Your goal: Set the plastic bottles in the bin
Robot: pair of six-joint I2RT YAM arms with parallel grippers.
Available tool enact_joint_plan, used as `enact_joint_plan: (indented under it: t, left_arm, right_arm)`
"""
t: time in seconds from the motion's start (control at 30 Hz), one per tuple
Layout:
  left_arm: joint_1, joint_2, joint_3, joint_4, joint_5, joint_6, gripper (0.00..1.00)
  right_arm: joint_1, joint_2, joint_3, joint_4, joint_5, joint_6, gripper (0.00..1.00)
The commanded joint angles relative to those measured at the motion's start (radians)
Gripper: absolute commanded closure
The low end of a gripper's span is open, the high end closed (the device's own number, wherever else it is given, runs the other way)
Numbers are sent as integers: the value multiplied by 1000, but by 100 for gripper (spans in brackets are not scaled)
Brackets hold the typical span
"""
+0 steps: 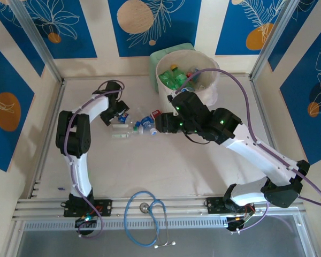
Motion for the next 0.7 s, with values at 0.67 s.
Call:
enact_joint_plan:
  t: [0.67]
  left_arm:
    - [-24, -134, -153, 26, 2, 40, 35]
  right_arm:
    - [25, 6, 4, 5, 6, 14, 48]
